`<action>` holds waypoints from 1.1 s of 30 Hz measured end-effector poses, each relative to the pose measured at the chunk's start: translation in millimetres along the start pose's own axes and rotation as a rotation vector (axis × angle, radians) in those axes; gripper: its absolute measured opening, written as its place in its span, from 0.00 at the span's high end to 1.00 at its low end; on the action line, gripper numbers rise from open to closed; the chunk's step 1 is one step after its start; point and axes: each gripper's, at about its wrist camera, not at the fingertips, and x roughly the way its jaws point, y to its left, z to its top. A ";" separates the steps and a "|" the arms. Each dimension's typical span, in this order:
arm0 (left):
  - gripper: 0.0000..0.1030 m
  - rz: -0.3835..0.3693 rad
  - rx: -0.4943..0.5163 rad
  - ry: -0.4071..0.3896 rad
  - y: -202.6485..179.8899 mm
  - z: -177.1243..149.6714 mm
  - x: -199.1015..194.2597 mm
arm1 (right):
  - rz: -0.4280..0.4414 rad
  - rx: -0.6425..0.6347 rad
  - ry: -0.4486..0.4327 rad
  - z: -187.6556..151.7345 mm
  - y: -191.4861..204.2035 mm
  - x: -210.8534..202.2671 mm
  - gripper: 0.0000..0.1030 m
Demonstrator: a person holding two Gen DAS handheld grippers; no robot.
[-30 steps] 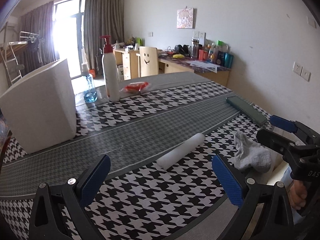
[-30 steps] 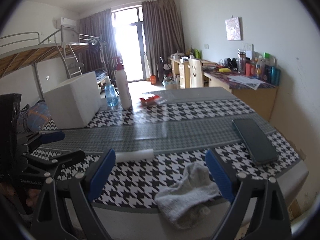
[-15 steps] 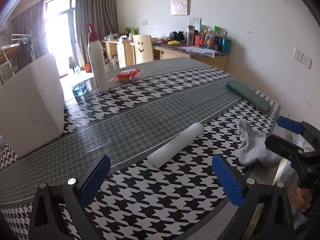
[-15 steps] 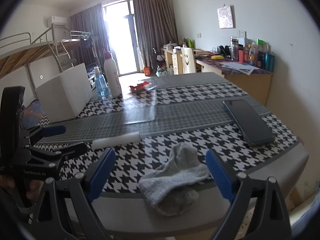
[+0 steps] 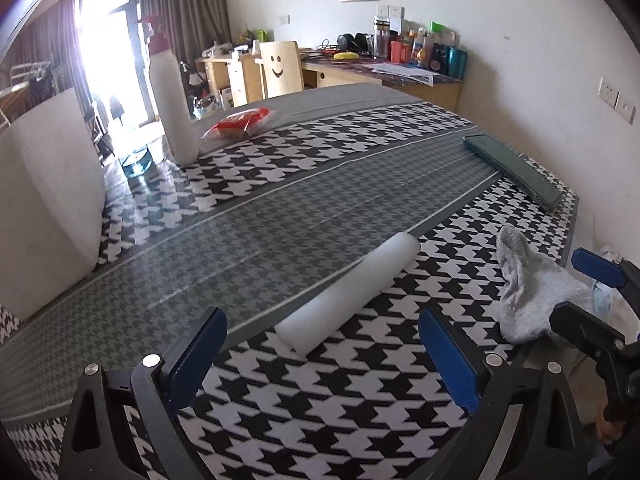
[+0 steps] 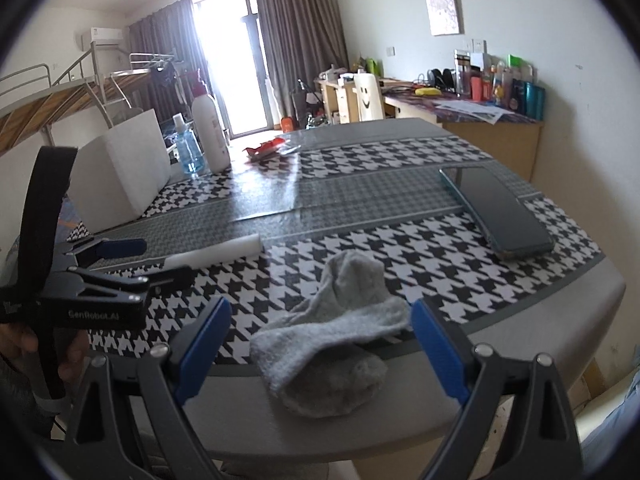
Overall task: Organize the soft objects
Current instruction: 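Lower the left gripper around the white foam roll and close it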
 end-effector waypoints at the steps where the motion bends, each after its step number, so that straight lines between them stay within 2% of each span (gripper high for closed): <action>1: 0.09 0.002 0.009 0.002 -1.0 1.1 1.5 | 0.000 0.003 0.002 -0.7 -0.7 0.6 0.09; 6: 0.13 0.009 0.018 0.028 -3.1 4.5 11.2 | 0.003 0.014 0.013 -2.7 -2.9 2.6 0.09; 13: 0.23 -0.029 0.031 0.063 -6.9 3.9 20.8 | 0.003 0.028 0.025 -6.0 -4.6 5.3 0.09; 19: 0.29 -0.044 0.031 0.061 -7.4 5.3 23.4 | 0.008 0.034 0.041 -7.9 -3.7 10.2 0.09; 22: 0.38 -0.045 0.028 0.064 -7.6 6.4 22.9 | 0.003 0.039 0.043 -8.0 -4.7 10.1 0.09; 26: 0.57 -0.029 0.007 0.076 -1.6 7.1 19.9 | -0.002 0.045 0.042 -7.9 -5.7 8.5 0.09; 33: 0.75 -0.032 0.019 0.079 0.2 2.9 13.2 | -0.004 0.046 0.043 -8.7 -4.2 8.4 0.09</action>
